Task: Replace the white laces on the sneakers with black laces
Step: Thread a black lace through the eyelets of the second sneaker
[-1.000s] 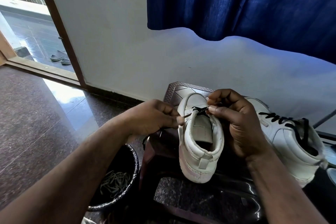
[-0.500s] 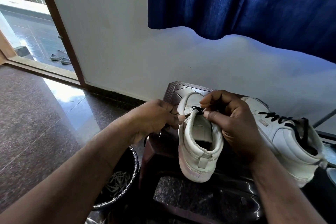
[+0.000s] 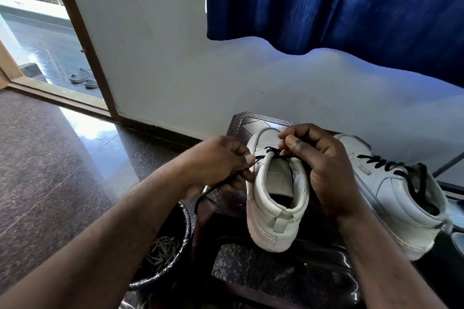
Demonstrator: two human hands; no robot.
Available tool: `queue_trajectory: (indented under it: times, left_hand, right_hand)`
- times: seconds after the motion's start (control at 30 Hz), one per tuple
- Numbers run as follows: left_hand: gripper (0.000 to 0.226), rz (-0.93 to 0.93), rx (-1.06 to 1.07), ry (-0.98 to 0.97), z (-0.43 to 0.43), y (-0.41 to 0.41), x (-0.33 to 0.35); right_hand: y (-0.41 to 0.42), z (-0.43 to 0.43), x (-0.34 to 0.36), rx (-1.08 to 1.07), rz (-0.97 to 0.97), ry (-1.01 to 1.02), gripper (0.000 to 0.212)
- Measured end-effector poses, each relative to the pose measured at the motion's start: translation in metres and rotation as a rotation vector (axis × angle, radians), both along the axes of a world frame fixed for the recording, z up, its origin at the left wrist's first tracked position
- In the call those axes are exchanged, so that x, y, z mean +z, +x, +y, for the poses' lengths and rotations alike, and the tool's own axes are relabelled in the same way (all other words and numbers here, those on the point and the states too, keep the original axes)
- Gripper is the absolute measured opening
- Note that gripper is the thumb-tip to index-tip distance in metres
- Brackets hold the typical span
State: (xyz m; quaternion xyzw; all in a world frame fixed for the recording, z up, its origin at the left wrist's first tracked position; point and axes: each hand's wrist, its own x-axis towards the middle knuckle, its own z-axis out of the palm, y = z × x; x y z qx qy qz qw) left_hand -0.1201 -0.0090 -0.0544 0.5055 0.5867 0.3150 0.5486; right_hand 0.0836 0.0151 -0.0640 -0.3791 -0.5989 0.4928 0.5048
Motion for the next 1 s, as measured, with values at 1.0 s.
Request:
queue_trajectory:
  times: [1.0]
  left_hand:
    - [0.012, -0.159, 0.034, 0.355, 0.025, 0.025, -0.011]
  right_hand:
    - [0.018, 0.013, 0.013, -0.034, 0.558, -0.22, 0.004]
